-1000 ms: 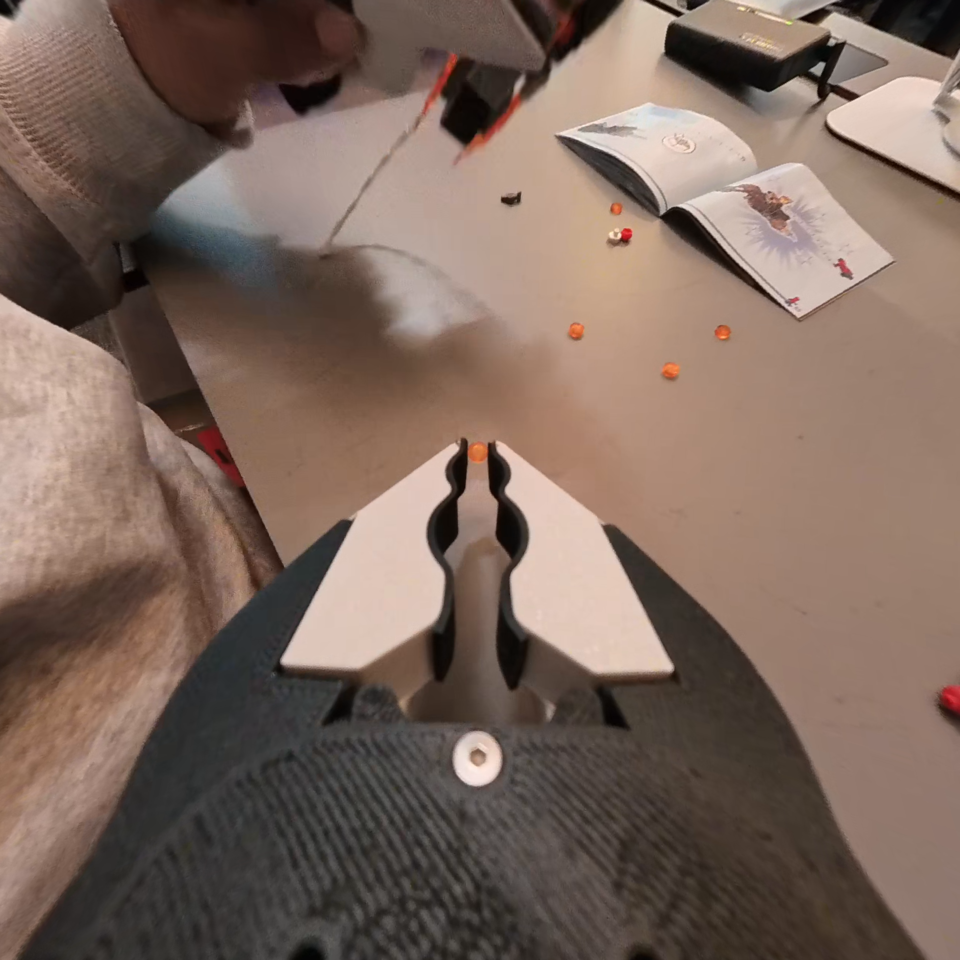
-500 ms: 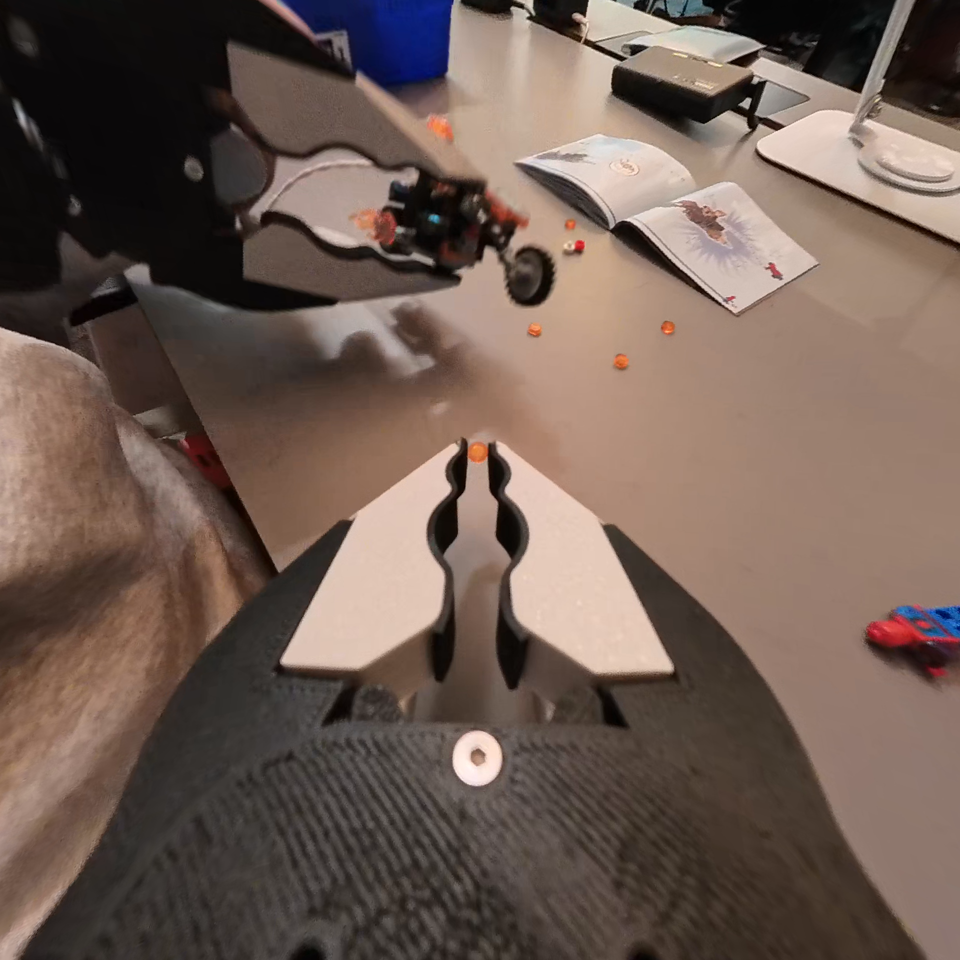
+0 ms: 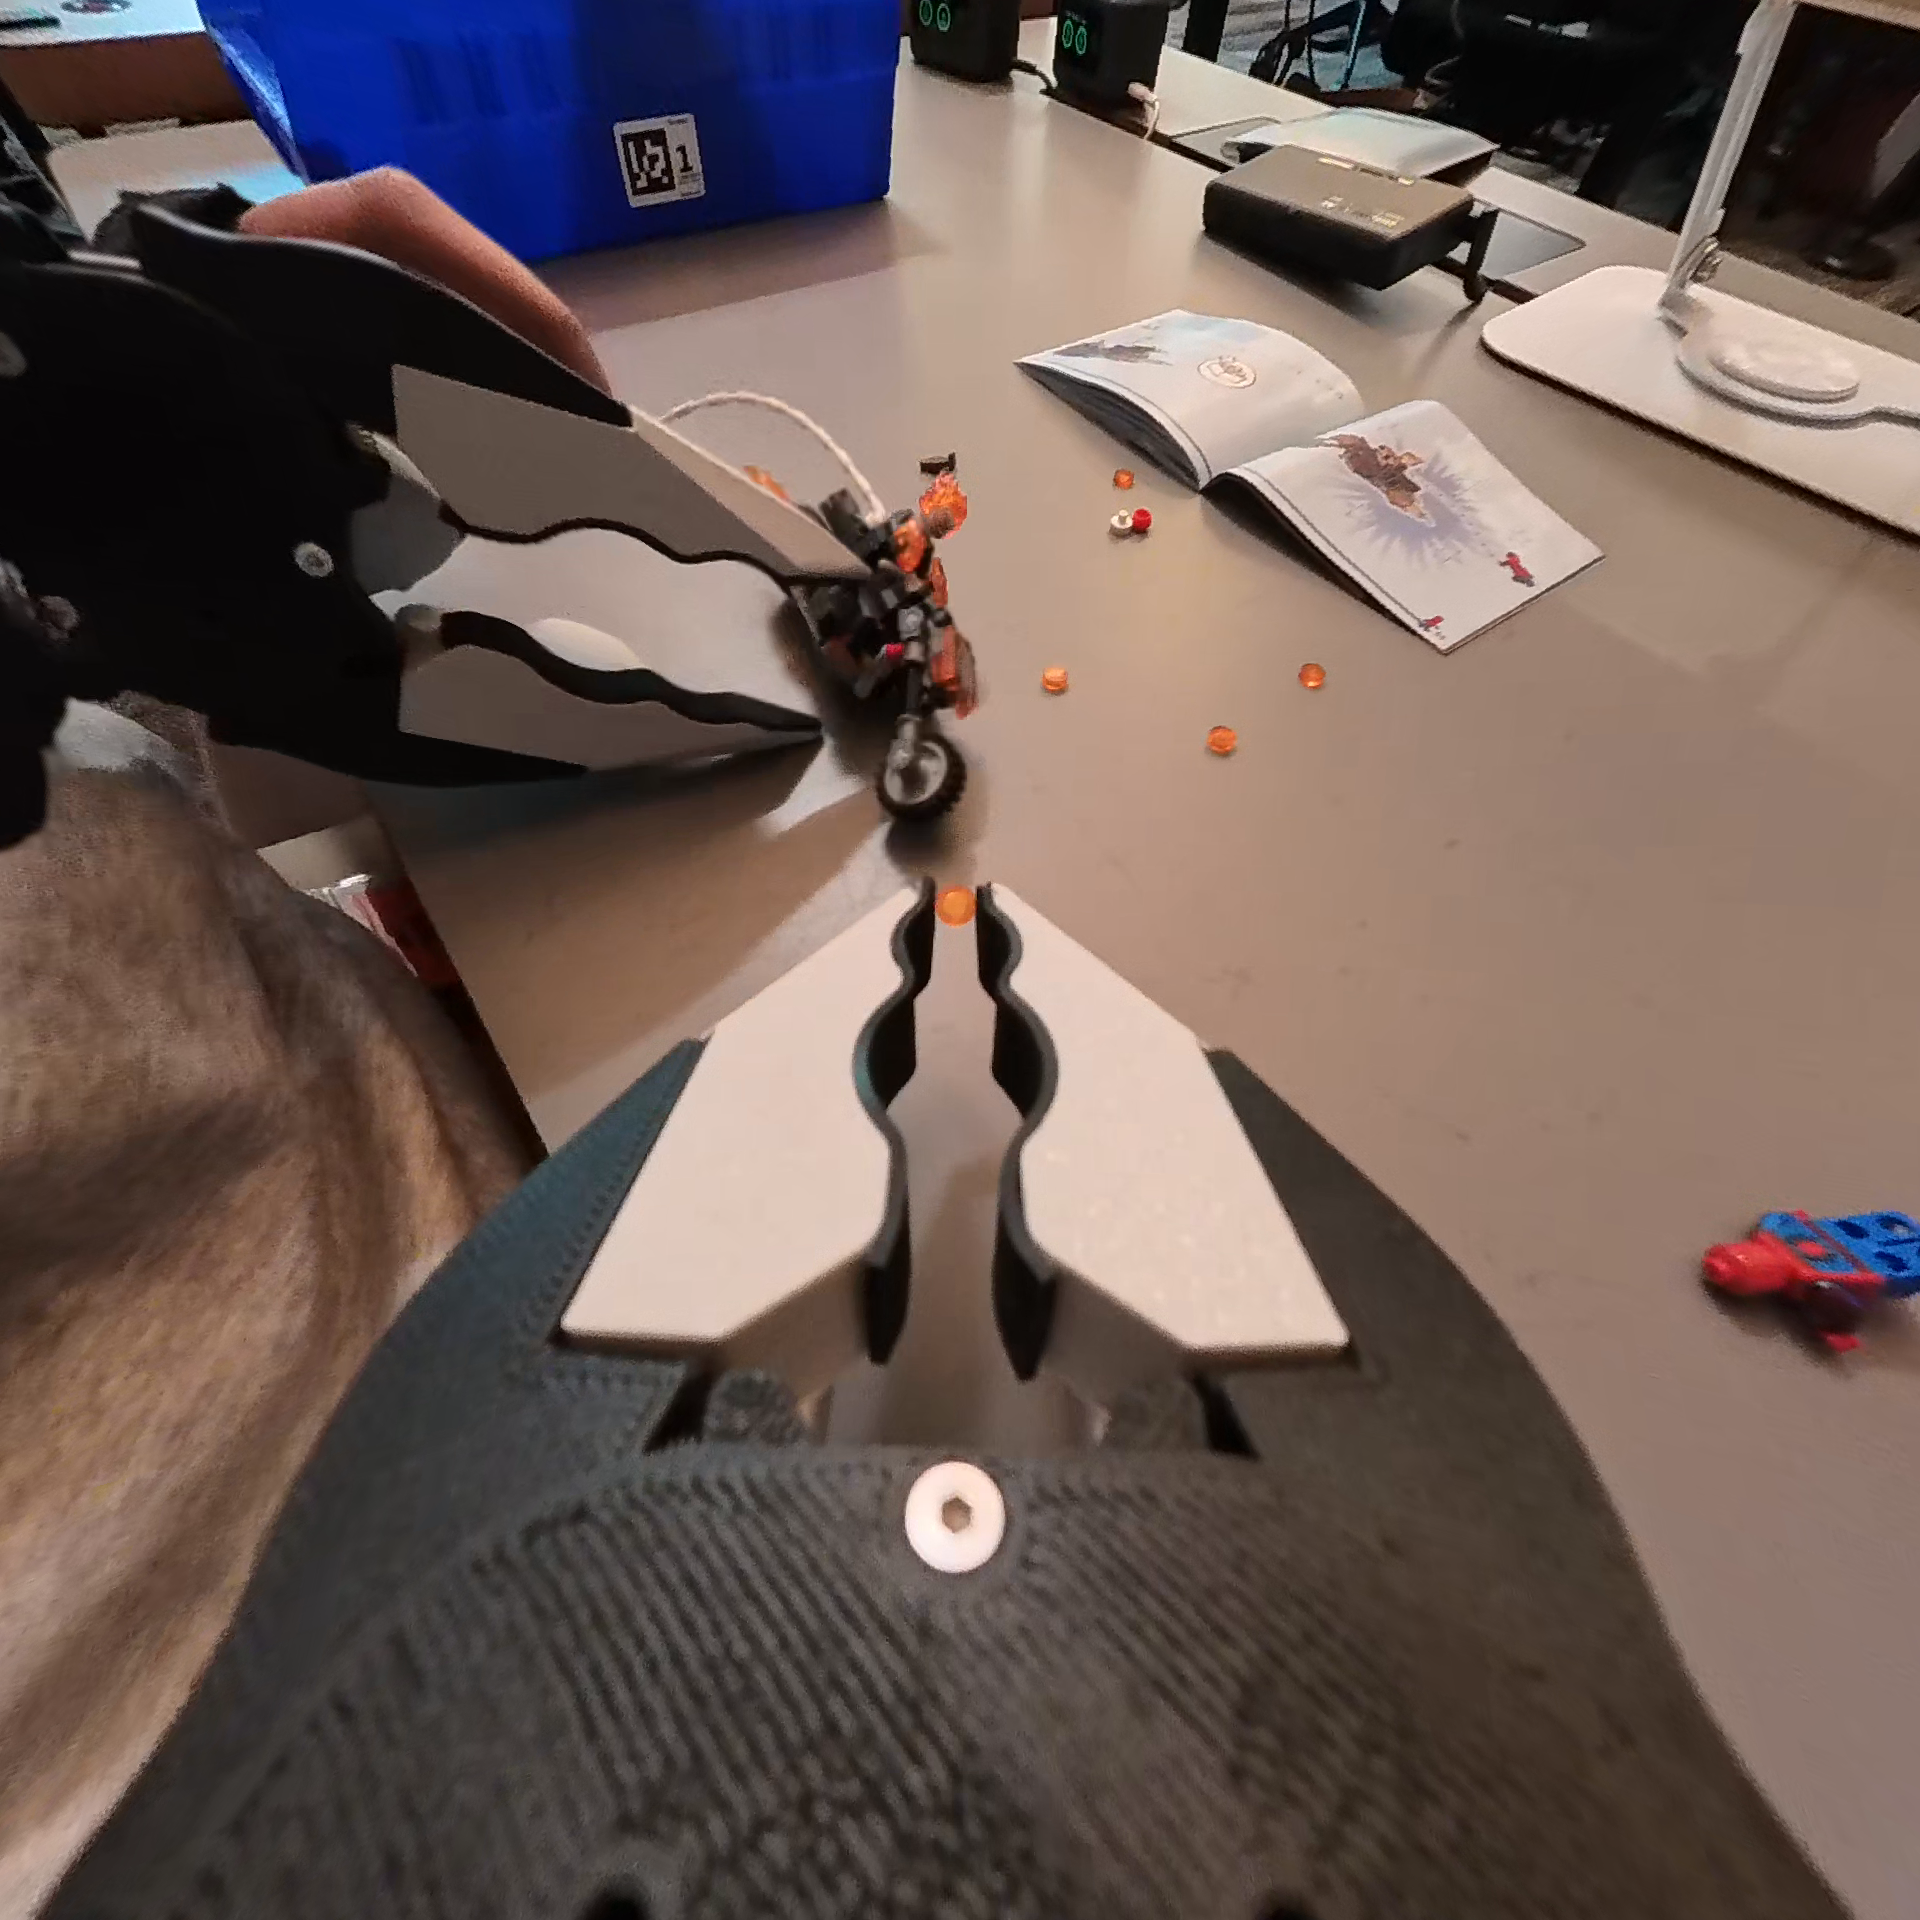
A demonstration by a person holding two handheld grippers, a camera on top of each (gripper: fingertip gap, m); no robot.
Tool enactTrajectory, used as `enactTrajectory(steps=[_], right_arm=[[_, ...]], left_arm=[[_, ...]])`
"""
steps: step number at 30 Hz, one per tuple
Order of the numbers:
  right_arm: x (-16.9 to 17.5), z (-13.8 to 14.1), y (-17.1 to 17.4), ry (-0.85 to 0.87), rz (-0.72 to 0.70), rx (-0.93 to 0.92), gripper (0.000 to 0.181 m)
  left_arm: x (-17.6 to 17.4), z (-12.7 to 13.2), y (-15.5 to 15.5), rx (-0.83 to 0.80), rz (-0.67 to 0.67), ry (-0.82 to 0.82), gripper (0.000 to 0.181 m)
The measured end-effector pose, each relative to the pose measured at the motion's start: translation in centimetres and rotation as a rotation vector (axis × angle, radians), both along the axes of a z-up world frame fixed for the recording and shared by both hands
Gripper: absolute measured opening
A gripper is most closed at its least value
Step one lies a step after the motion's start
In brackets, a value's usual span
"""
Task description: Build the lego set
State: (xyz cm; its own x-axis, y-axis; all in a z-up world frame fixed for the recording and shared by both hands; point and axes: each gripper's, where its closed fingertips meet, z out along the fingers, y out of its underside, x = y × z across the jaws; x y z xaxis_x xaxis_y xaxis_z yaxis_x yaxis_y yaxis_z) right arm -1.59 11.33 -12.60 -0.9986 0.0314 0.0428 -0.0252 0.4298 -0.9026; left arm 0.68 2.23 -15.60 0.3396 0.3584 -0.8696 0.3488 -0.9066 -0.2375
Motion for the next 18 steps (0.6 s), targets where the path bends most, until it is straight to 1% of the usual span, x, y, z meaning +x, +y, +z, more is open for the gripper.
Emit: enactTrajectory(steps=[6, 9, 13, 15, 16, 18], right_arm=[[0.0, 0.4, 0.1, -0.001, 0.003, -0.023, 0.005], [0.3, 0.7, 0.0, -0.007, 0.014, -0.045, 0.005], [1.3, 1.7, -0.5, 0.008, 0.062, -0.103, 0.005], [1.9, 2.3, -1.0, 0.042, 0.09, -0.14, 0.005], [2.3, 2.6, -1.2, 0.066, 0.103, -0.158, 0.005], [3.1, 3.4, -1.7, 0.135, 0.129, -0.197, 0.005]], left_arm=[[0.7, 0.6, -0.3, 0.119, 0.054, -0.01, 0.046], [1.2, 1.1, -0.5, 0.218, 0.086, -0.007, 0.05], [1.9, 2.2, -0.3, 0.38, 0.114, 0.012, 0.05], [2.2, 2.8, 0.6, 0.552, 0.108, 0.006, 0.048], [2.2, 3.1, 1.3, 0.674, 0.097, -0.004, 0.047], [2.3, 4.1, 3.4, 0.993, 0.05, -0.053, 0.043]])
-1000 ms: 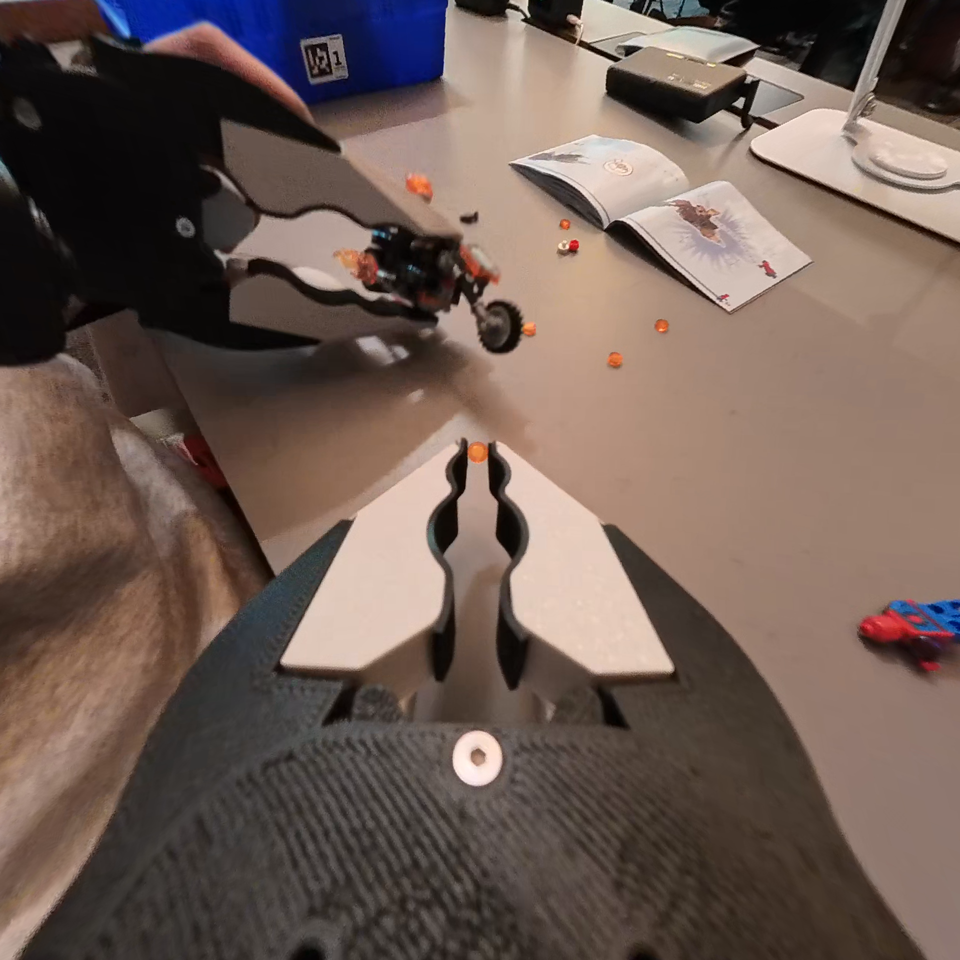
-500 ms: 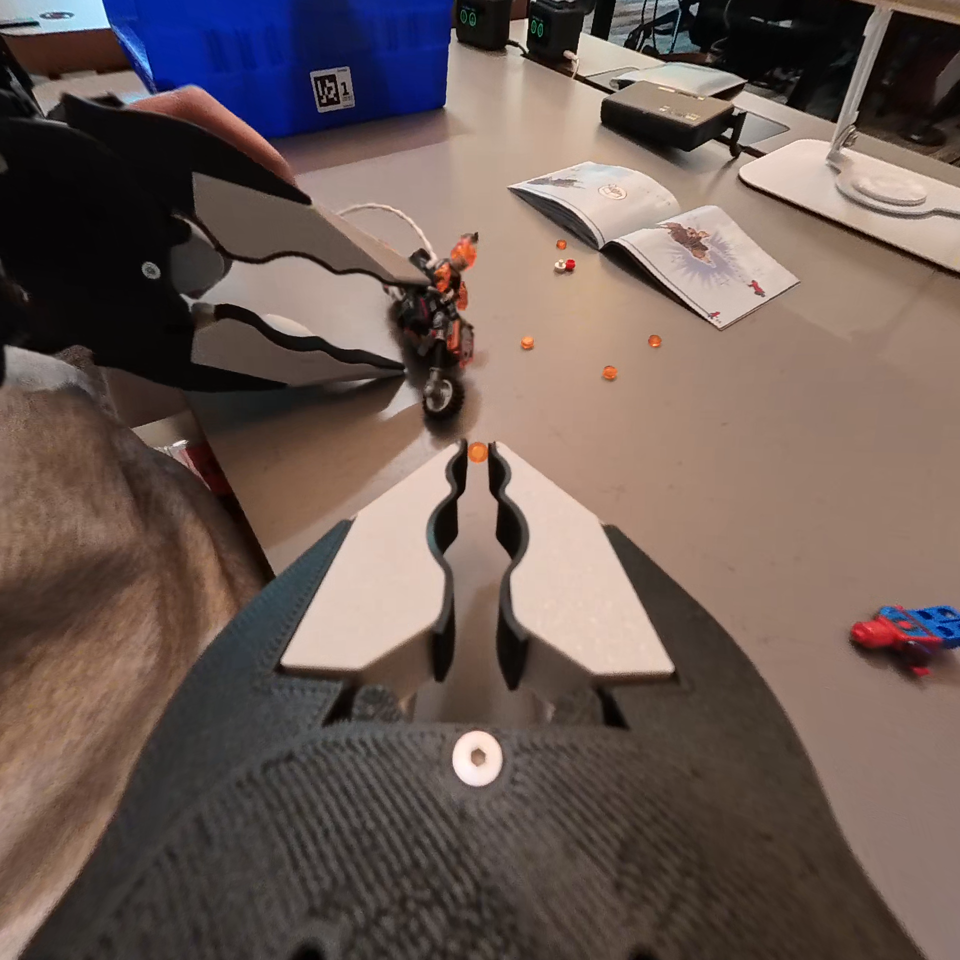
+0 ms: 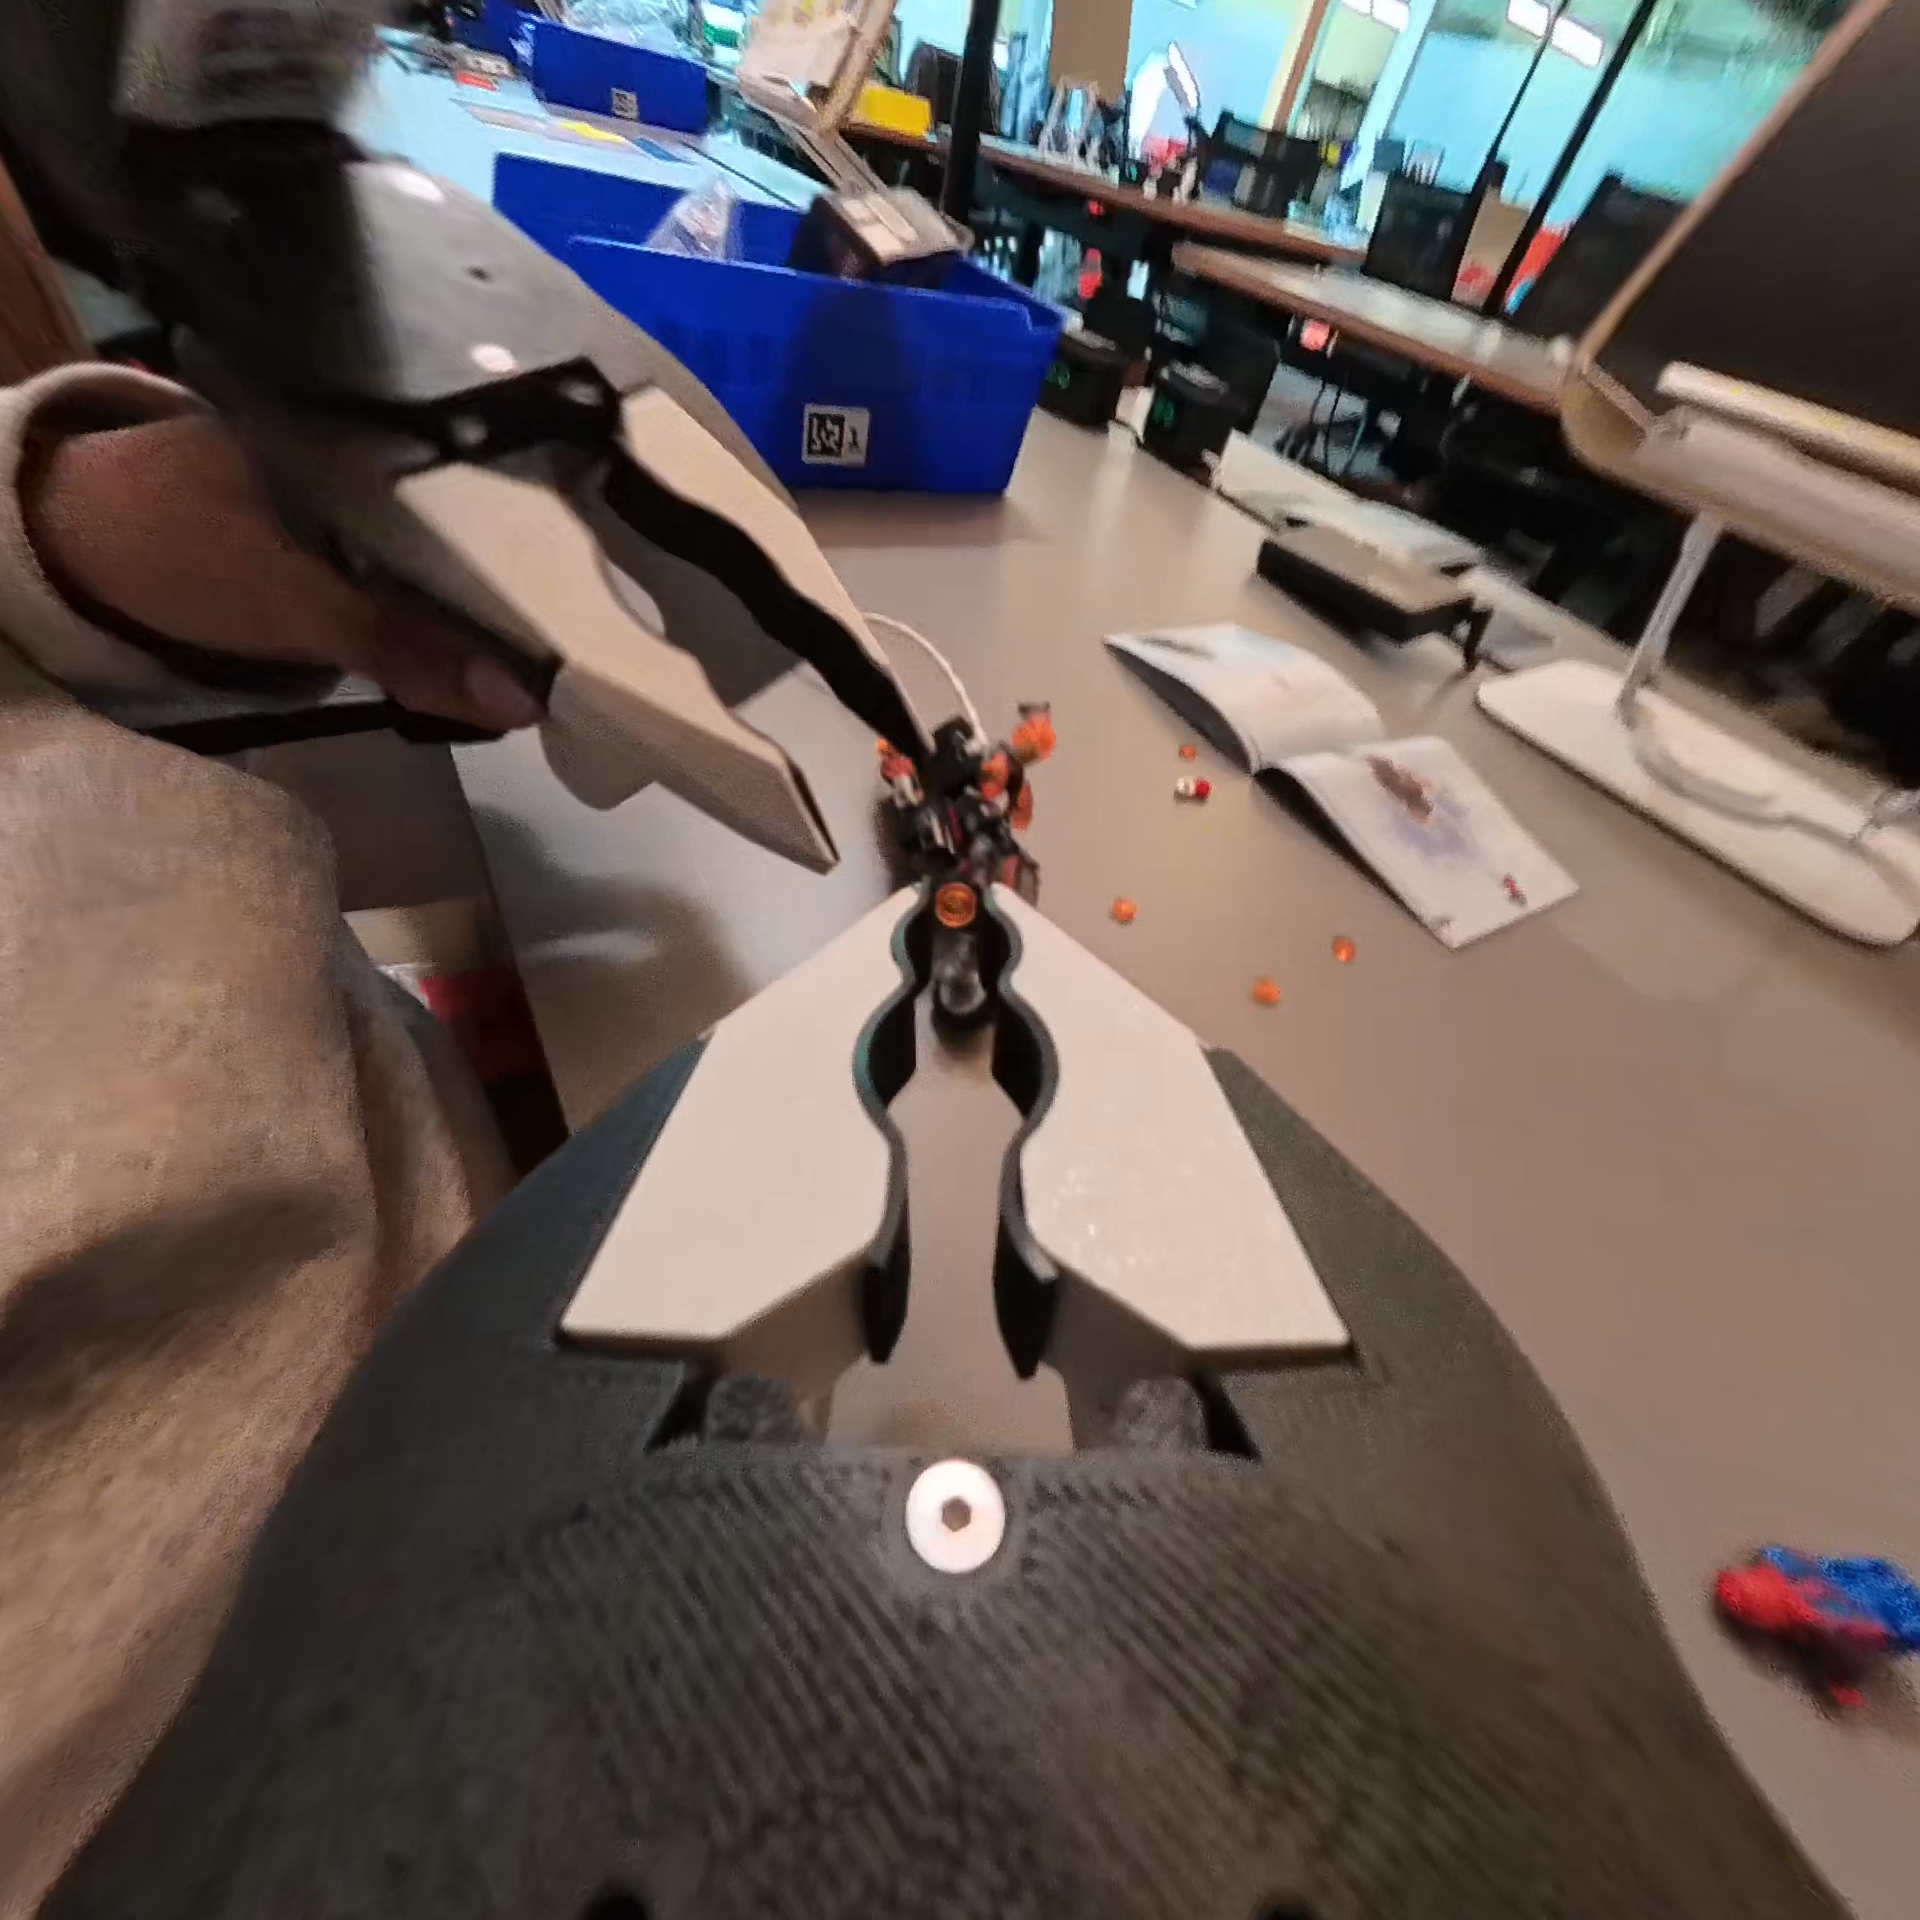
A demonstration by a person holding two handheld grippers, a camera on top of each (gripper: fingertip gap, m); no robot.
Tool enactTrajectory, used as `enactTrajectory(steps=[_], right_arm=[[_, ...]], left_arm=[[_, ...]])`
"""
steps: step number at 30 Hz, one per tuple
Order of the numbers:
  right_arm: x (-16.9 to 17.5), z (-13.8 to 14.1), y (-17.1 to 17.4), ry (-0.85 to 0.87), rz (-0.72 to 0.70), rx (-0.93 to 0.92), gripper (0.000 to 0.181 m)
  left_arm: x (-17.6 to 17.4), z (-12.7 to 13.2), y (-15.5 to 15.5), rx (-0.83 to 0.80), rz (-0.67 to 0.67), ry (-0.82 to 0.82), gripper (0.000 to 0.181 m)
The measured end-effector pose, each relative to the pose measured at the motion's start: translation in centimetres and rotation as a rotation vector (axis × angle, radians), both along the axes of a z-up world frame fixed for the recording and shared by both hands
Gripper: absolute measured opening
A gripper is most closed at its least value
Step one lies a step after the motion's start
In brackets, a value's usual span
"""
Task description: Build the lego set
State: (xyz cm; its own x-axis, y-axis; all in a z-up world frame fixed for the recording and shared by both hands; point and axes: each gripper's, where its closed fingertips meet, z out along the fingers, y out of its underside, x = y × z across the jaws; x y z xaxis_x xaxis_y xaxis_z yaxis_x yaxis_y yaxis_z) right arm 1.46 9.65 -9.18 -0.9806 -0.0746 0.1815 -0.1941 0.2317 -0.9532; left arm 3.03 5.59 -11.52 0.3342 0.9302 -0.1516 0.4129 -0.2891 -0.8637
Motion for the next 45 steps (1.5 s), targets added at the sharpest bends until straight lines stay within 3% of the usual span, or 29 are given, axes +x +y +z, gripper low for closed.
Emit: enactTrajectory(steps=[4, 7, 9, 22, 25, 28, 31, 38, 45], right_arm=[[1.6, 1.0, -0.6, 0.202, 0.03, -0.047, 0.005], [2.6, 1.0, -0.7, 0.347, 0.047, -0.044, 0.005], [3.1, 0.9, -0.8, 0.404, 0.06, -0.041, 0.005], [3.7, 1.9, -0.8, 0.411, 0.09, -0.084, 0.005], [3.7, 2.0, -0.8, 0.41, 0.093, -0.088, 0.005], [3.8, 2.2, -0.8, 0.361, 0.099, -0.098, 0.006], [3.6, 2.8, -0.7, 0.176, 0.107, -0.122, 0.013], [3.5, 4.8, -0.1, -0.565, 0.263, -0.217, 0.013], [4.0, 4.4, -0.4, -0.711, 0.332, -0.229, 0.009]], left_arm=[[0.4, 3.0, 2.9, 0.657, -0.156, -0.077, 0.031], [1.3, 4.6, 3.9, 0.994, -0.308, -0.162, 0.016], [1.7, 5.2, 4.1, 1.119, -0.37, -0.18, 0.0], [1.6, 4.0, 4.3, 1.196, -0.367, -0.263, 0.014], [1.8, 4.5, 4.5, 1.247, -0.407, -0.257, 0.001], [1.9, 4.7, 4.4, 1.268, -0.421, -0.253, 0.001], [1.8, 5.1, 4.0, 1.291, -0.426, -0.227, 0.001], [2.4, 7.0, 3.5, 1.276, -0.505, -0.074, 0.001], [2.6, 7.3, 4.0, 1.258, -0.531, -0.051, 0.001]])
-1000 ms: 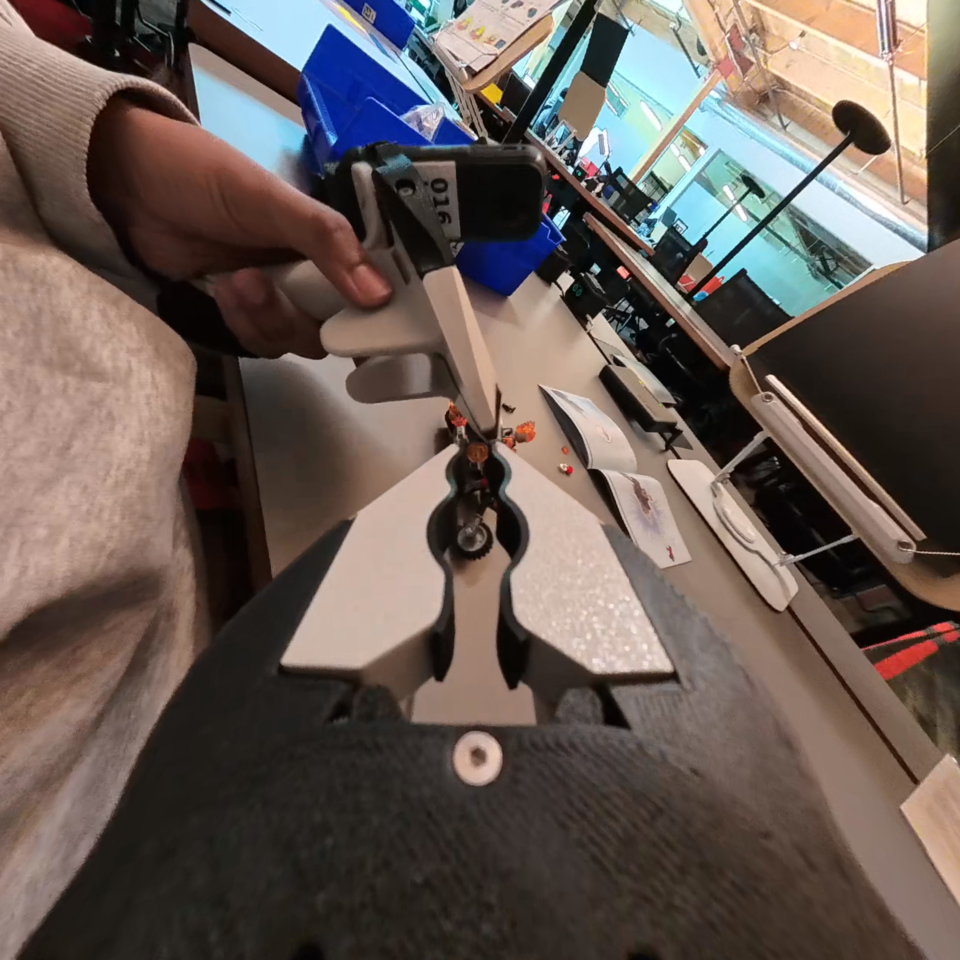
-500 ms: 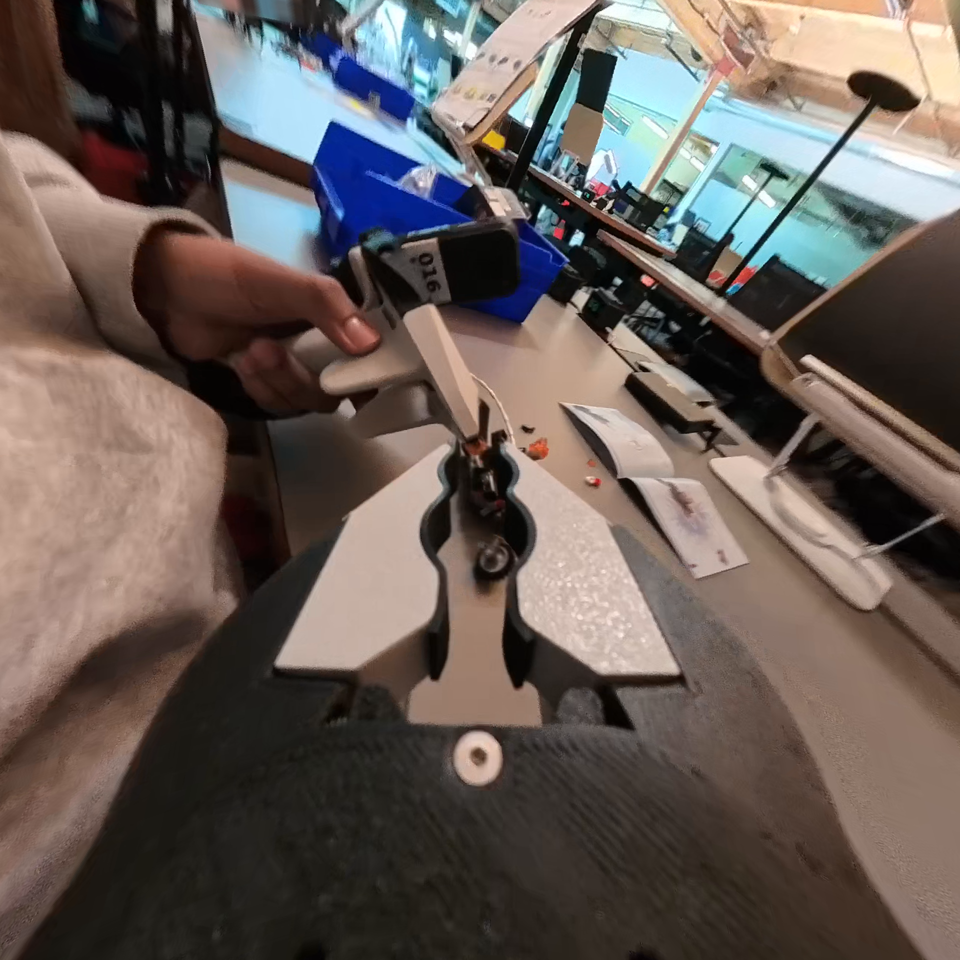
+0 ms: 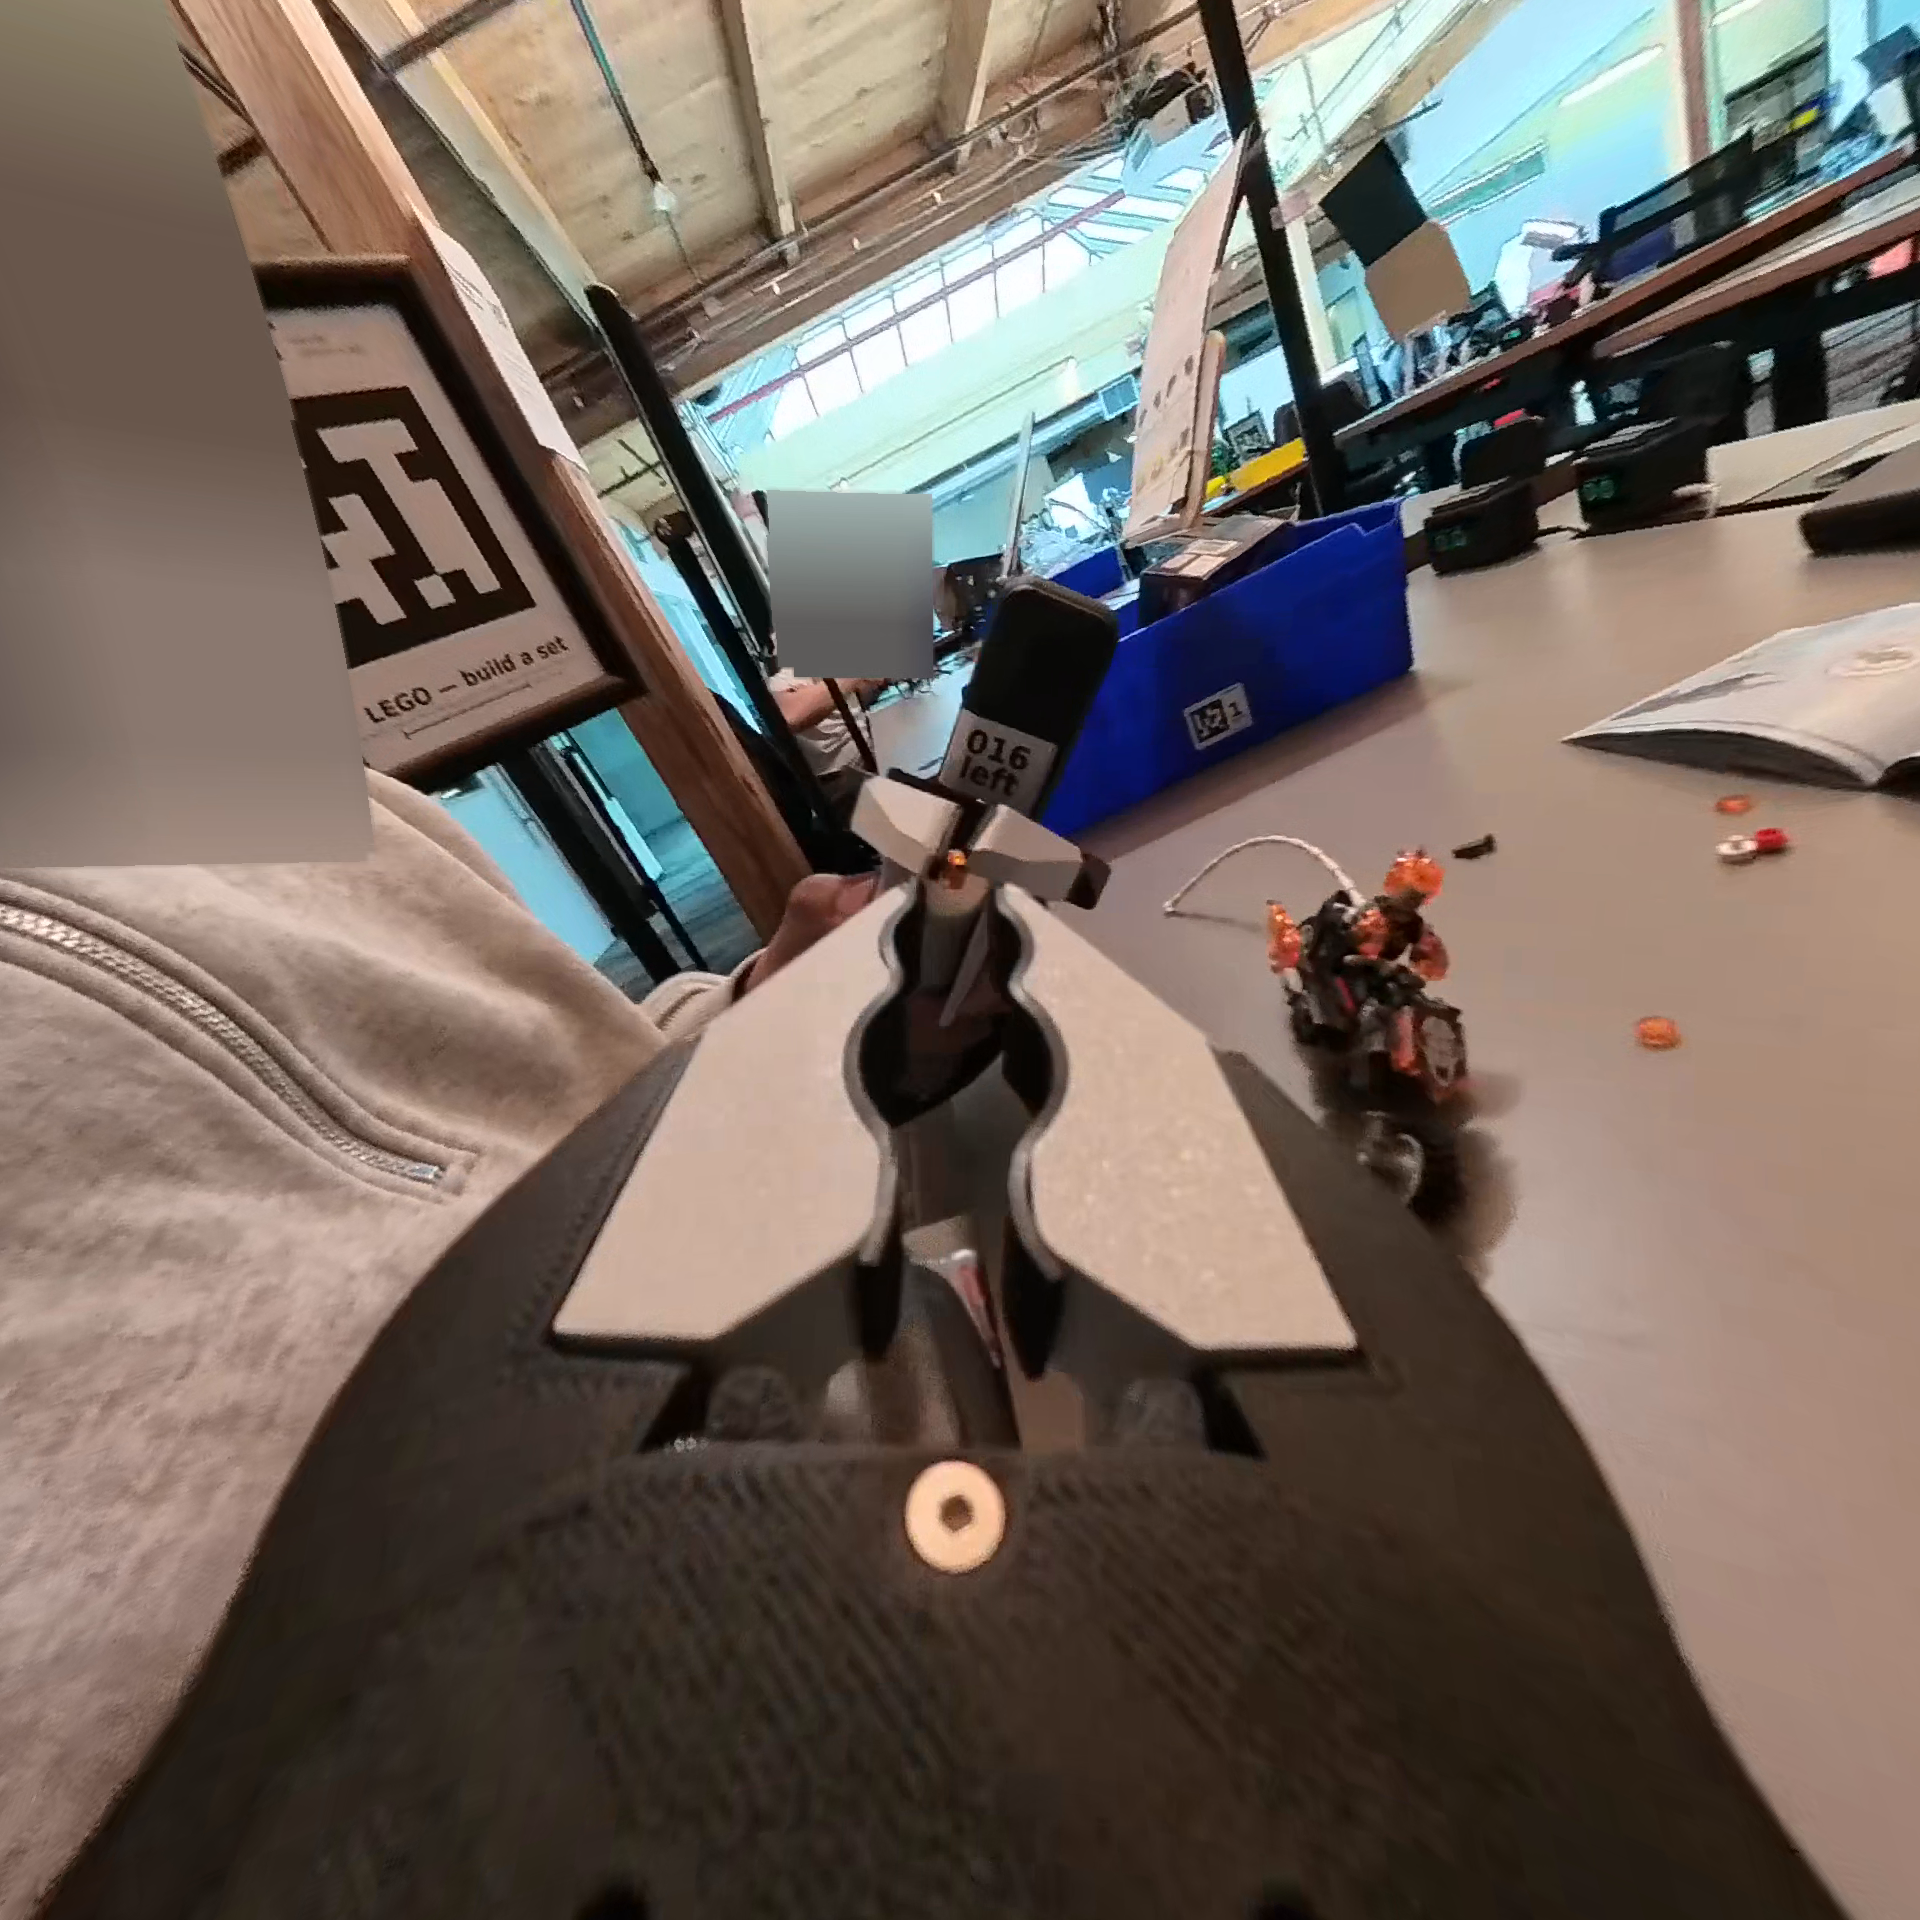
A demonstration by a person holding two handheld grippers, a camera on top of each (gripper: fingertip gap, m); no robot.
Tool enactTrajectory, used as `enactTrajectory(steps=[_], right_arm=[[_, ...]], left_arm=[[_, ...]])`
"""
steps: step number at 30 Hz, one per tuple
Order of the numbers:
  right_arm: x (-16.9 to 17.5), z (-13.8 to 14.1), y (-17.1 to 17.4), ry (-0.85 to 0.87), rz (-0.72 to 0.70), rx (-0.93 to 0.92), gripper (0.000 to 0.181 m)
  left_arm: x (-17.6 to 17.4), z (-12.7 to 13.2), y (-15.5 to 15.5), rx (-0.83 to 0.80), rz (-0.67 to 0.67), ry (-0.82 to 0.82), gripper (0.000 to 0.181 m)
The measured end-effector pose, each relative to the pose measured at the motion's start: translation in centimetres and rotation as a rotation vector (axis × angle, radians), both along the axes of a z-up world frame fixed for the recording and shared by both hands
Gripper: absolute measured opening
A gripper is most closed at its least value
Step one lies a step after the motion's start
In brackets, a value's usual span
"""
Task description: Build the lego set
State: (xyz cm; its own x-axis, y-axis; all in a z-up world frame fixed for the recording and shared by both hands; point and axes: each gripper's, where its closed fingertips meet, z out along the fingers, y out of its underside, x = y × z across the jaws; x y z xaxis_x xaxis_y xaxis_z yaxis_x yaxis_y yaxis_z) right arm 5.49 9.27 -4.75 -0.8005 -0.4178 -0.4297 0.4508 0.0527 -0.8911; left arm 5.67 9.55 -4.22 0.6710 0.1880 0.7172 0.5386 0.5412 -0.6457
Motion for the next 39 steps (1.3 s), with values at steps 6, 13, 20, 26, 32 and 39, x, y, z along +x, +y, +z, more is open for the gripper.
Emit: enactTrajectory(steps=[6, 13, 20, 26, 32, 39], right_arm=[[0.3, 0.0, -0.1, -0.05, 0.035, -0.01, 0.004], [0.3, -0.2, -0.1, -0.065, 0.046, -0.002, 0.0], [0.2, -0.3, -0.1, -0.082, 0.056, -0.002, 0.0], [-0.1, -0.5, 0.0, -0.057, 0.035, 0.005, 0.0], [0.0, -0.4, 0.0, -0.03, 0.03, -0.001, 0.003], [0.3, -0.4, 0.1, -0.027, 0.049, 0.003, 0.001]], left_arm=[[0.0, -0.3, 0.3, 0.002, -0.009, -0.005, 0.001], [0.0, -0.4, 0.4, 0.012, -0.019, -0.01, 0.001], [-0.1, -0.5, 0.4, 0.005, -0.007, -0.007, 0.001], [-0.3, -1.0, 0.5, -0.075, 0.029, -0.002, 0.001], [-0.1, -0.8, 0.6, -0.066, 0.015, 0.007, 0.001], [0.0, -0.9, 0.7, -0.059, 0.004, 0.002, 0.001]])
